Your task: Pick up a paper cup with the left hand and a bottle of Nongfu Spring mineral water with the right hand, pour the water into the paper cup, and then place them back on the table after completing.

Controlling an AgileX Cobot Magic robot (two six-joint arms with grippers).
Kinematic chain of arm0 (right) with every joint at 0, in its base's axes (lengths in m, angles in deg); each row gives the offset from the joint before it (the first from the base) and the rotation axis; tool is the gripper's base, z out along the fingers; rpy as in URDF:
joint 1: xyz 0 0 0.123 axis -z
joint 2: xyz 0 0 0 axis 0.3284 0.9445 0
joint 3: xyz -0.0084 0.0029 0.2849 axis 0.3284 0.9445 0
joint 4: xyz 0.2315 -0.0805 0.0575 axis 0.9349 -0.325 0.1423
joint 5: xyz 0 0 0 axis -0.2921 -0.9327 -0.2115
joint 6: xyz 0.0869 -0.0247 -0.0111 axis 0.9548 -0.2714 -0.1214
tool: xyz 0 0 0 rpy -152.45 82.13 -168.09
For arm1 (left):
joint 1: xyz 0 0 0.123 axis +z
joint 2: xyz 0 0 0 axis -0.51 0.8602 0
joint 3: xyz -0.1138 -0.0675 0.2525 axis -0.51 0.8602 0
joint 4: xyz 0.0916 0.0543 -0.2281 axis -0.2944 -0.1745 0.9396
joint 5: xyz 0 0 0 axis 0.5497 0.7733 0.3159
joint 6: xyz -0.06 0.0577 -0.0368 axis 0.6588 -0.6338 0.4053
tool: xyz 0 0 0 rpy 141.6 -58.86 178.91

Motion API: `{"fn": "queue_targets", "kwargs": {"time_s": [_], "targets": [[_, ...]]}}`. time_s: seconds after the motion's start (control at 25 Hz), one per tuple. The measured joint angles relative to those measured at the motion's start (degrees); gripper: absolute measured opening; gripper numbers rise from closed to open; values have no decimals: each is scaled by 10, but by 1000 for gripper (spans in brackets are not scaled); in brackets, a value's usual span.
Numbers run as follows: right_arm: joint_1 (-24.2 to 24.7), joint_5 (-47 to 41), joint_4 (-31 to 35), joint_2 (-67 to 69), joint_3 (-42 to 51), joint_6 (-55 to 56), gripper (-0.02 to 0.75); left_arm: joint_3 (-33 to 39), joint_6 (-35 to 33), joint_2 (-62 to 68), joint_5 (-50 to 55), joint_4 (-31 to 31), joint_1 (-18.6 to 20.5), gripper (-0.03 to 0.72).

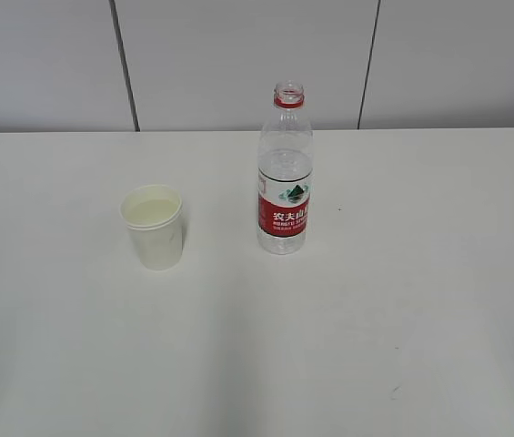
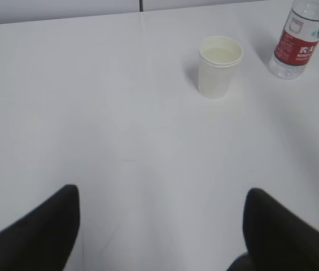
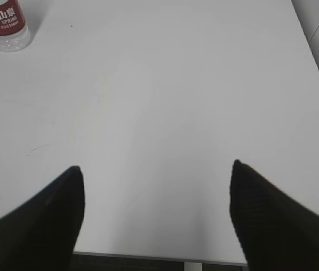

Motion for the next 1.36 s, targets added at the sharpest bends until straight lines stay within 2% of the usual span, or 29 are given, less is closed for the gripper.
{"fn": "queue_targets", "kwargs": {"time_s": [1.36], "targets": [[0, 0, 0, 0, 0, 0, 591, 0, 0, 0, 0, 0, 0, 519]]}}
